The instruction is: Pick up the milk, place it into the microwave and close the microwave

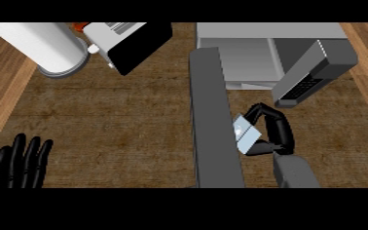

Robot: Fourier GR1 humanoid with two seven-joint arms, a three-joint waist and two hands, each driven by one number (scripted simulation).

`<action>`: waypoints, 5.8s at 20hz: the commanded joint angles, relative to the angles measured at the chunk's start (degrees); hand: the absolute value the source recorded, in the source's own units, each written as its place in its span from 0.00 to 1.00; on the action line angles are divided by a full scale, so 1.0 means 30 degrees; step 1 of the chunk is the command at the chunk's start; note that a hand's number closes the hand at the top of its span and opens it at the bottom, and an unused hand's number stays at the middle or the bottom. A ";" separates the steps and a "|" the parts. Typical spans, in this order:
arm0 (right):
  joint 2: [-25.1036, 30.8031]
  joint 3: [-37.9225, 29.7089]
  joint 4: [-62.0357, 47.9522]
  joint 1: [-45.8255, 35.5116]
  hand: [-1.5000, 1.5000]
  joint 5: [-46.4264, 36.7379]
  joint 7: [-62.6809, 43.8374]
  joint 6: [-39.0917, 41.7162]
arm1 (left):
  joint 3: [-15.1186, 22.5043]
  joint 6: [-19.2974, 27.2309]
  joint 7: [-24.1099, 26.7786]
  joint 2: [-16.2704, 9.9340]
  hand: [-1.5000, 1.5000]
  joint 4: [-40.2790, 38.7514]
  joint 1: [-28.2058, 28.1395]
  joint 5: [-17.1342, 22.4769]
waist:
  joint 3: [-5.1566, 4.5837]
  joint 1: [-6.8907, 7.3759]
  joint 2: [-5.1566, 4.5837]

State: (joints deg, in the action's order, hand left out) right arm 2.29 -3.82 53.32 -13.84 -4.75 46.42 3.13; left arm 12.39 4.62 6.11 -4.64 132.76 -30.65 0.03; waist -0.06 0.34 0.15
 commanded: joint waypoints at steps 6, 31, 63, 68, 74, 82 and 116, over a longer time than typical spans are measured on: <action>-0.0554 -0.0036 -0.1674 -0.4286 1.00 -0.2032 -0.3798 -0.5100 | -0.1299 -0.1054 0.1270 -0.0440 0.00 -0.1095 -0.0391 0.1320 | 0.0009 0.0161 -0.0064; 0.3865 -0.2197 -1.4460 -1.4331 0.00 -0.5175 -0.3435 -1.3122 | -0.0876 -0.1076 -0.0421 -0.0710 0.00 -0.0933 0.1477 0.0301 | 0.0092 0.2123 -0.0948; 0.4323 -0.3620 -1.5064 -1.5279 0.00 -0.4396 -0.2540 -1.3060 | 0.0685 -0.1012 0.0015 -0.0525 0.00 -0.0243 -0.0001 -0.1415 | 0.0084 0.1471 -0.0613; 0.4783 -0.3978 -1.5318 -1.5126 0.00 -0.4129 -0.2223 -1.2165 | 0.0319 -0.0760 -0.0182 -0.0318 0.00 -0.0635 0.0783 -0.1421 | 0.0079 0.1316 -0.0642; 0.4710 -0.4877 -1.5113 -1.4098 0.00 -0.3051 -0.0757 -0.9187 | 0.1484 -0.0420 -0.0496 -0.0125 0.00 0.0350 -0.0456 -0.2298 | 0.0088 0.1090 -0.0479; 0.4512 -0.5710 -1.4890 -1.2447 0.00 -0.1954 0.0818 -0.6277 | 0.2962 -0.0128 0.0414 0.0268 0.00 -0.0215 -0.1480 -0.3091 | 0.0068 0.0796 -0.0294; 0.1593 -0.4178 -1.1477 -0.2496 0.00 -0.0453 0.4341 0.2964 | 0.3762 -0.2749 -0.1692 -0.1359 1.00 -0.2466 0.2953 -0.1986 | 0.0009 -0.0315 0.0011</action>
State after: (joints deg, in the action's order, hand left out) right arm 8.53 -17.73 16.04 -25.26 -6.40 56.77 8.29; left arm 23.53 -2.23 3.90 -8.00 126.06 -25.90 -5.37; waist -0.02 -0.35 0.11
